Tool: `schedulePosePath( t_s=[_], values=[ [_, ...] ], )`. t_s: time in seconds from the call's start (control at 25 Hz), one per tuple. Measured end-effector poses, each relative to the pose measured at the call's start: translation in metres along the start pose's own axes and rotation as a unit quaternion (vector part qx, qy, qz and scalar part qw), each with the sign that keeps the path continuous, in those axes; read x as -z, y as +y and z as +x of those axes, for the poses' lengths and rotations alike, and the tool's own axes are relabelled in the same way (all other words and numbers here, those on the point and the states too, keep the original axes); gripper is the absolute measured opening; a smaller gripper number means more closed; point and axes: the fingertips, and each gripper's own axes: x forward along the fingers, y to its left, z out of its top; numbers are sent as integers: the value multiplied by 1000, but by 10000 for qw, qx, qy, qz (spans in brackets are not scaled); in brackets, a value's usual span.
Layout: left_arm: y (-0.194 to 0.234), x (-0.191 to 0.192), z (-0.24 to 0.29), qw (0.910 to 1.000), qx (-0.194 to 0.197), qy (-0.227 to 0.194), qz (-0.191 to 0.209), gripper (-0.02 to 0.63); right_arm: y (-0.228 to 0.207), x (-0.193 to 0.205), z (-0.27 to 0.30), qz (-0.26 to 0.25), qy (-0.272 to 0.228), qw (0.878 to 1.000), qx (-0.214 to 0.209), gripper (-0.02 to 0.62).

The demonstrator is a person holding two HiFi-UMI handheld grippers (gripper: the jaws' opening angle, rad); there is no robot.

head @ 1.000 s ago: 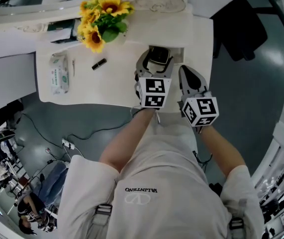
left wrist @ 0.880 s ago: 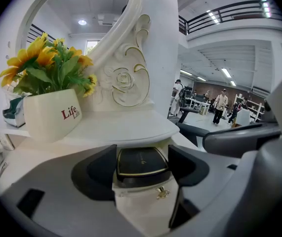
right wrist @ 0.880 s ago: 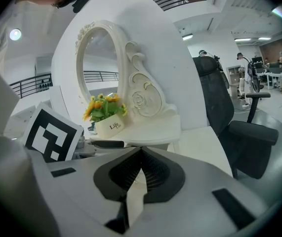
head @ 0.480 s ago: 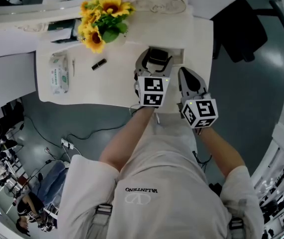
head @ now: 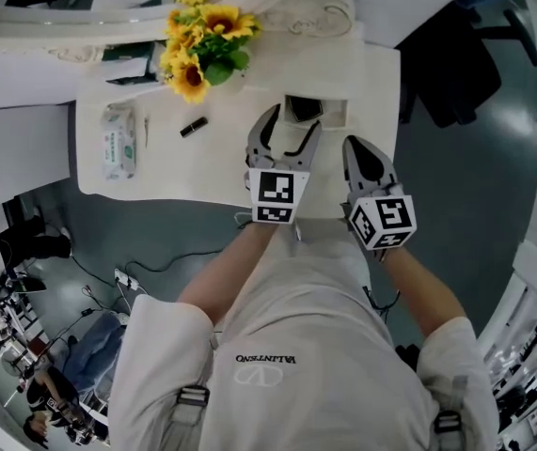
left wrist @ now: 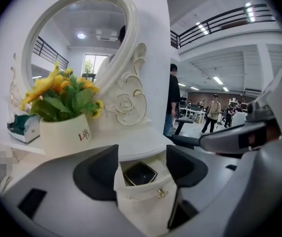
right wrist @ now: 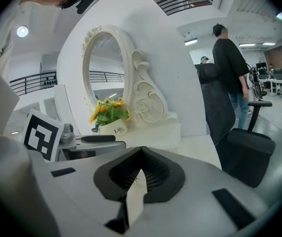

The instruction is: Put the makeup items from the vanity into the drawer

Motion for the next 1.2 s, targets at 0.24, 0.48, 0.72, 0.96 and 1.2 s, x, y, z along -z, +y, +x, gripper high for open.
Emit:
schedulePosePath(
  t_s=[0.24,0.48,0.72,0.96,1.2],
  values=[
    [23,-46,-68,9976,152,-665,88,84,11,-42,-21,-251,-304,9992,10,9],
    [68,-119,-134,9851,60,-1712,-143,-2,39,-99,-36,-527,-695,9961,-88,9],
    [97,-191,-189,9648,305,-2608,-133,-2,67,-177,-69,-711,-1491,9862,-70,9],
    [124,-214,-237,9532,158,-3017,-73,-2,76,-213,-113,-874,-1875,9779,294,9],
    [140,-215,-256,9519,14,-3063,-77,-2,70,-216,-135,-827,-1976,9752,560,9]
  ],
)
